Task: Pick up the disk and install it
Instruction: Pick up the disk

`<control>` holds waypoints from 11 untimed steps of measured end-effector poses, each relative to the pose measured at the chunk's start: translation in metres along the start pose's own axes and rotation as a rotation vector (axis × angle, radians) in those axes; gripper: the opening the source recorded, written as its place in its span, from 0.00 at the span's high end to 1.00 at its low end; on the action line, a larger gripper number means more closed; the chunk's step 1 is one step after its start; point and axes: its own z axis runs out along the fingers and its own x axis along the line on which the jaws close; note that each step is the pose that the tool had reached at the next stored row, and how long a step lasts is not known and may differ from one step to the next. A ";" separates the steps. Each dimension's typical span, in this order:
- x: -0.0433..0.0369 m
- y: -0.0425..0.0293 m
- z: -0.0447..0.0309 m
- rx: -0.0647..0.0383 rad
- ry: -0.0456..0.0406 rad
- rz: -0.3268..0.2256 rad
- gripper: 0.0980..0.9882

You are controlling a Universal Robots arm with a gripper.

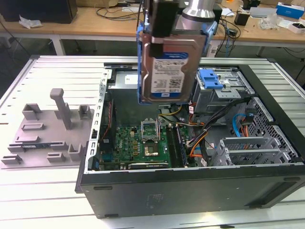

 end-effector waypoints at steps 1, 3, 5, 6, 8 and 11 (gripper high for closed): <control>0.0026 -0.0041 -0.0001 0.000 -0.0001 0.000 0.70; 0.0141 -0.0222 -0.0006 -0.001 0.0000 0.000 0.70; 0.0230 -0.0359 -0.0009 -0.001 -0.0001 0.000 0.70; 0.0278 -0.0430 -0.0011 -0.001 0.0000 0.000 0.70; 0.0325 -0.0477 -0.0011 -0.001 -0.0001 0.000 0.70; 0.0345 -0.0482 -0.0010 -0.001 -0.0001 0.000 0.70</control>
